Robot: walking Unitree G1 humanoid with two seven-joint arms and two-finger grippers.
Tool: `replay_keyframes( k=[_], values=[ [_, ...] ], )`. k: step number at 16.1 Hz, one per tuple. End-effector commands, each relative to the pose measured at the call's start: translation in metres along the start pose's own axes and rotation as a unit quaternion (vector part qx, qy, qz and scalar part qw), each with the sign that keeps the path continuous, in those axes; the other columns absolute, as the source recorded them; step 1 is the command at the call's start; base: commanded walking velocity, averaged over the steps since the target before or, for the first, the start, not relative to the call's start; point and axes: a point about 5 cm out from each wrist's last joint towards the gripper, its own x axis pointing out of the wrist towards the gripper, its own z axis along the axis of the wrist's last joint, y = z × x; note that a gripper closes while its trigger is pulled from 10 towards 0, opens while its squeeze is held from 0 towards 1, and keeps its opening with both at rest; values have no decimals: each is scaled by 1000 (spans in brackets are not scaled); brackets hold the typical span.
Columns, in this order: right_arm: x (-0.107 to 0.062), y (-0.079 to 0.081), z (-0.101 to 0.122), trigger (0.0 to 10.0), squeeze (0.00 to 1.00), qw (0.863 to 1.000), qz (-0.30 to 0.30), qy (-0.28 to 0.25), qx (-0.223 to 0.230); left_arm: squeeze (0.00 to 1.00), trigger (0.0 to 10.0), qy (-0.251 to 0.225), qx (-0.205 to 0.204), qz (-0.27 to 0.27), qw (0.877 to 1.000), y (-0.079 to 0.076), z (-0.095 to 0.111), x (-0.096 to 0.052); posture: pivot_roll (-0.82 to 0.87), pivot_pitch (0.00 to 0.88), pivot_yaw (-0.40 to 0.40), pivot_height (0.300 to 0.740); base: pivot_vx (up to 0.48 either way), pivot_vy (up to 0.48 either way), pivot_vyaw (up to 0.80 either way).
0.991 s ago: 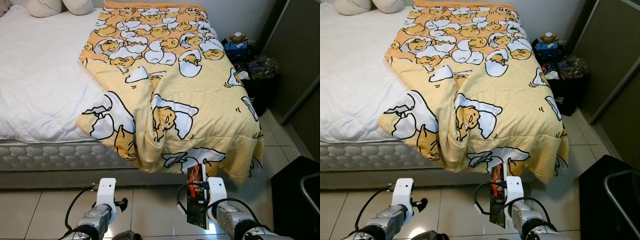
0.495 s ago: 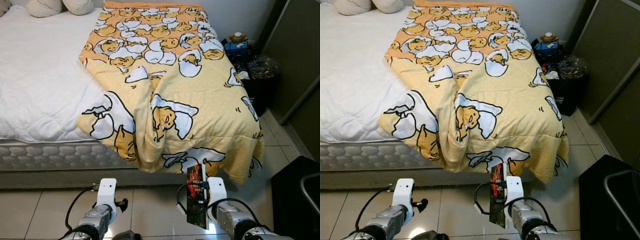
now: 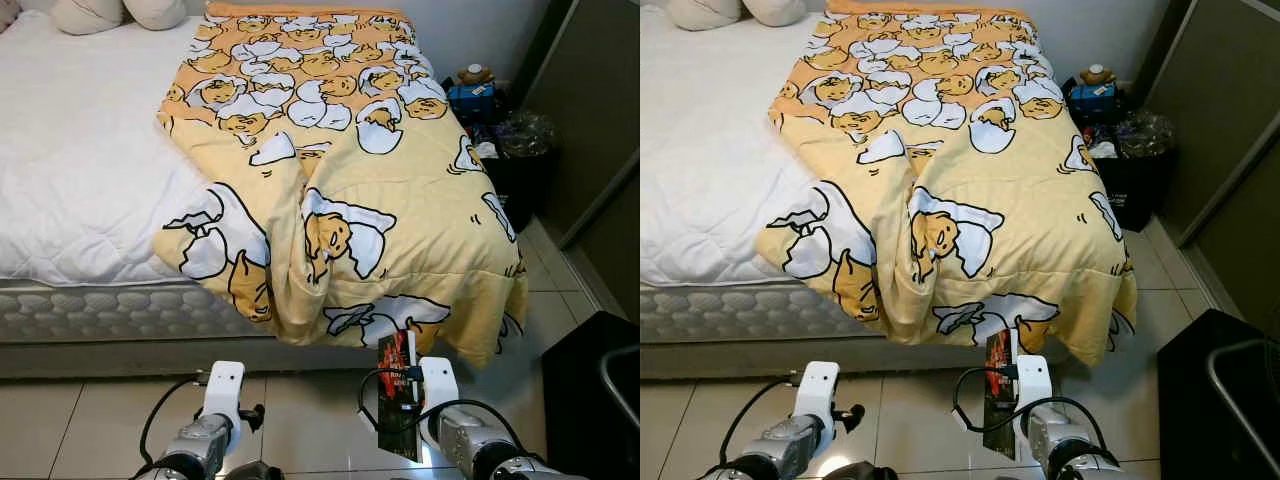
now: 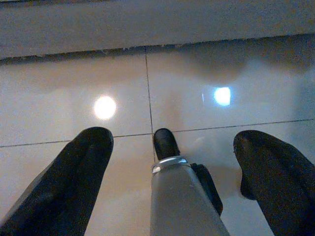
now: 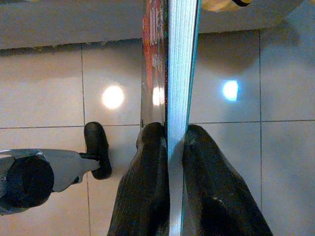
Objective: Clean up the room
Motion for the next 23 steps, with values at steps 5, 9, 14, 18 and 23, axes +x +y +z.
replay_keyframes(
  k=[5, 9, 14, 18, 23],
  values=[
    [0, -2, -1, 0, 0, 1000, -3, -7, 2, 0, 10000, 10, 4, 12, 1000, 8, -7, -1, -113, 0, 6, 740, 0, 0, 0],
    [-1, -5, 7, 0, 0, 999, -10, -20, 23, 0, 10000, 8, 11, 4, 1000, 7, -6, -1, -117, 0, 17, 740, 0, 0, 0],
    [-1, -9, 11, 0, 0, 999, -14, -24, 20, 0, 10000, 3, 10, -6, 1000, -3, -1, 0, -126, 0, 15, 740, 0, 0, 0],
    [-2, -9, 7, 0, 0, 1000, -15, -20, 19, 0, 10000, 4, 10, -5, 1000, -3, 0, 0, -137, 0, 19, 740, 0, 0, 0],
    [-2, -10, 6, 0, 0, 999, -16, -20, 23, 0, 10000, 3, 17, -3, 1000, -2, 2, 0, -149, 0, 26, 740, 0, 0, 0]
  ],
)
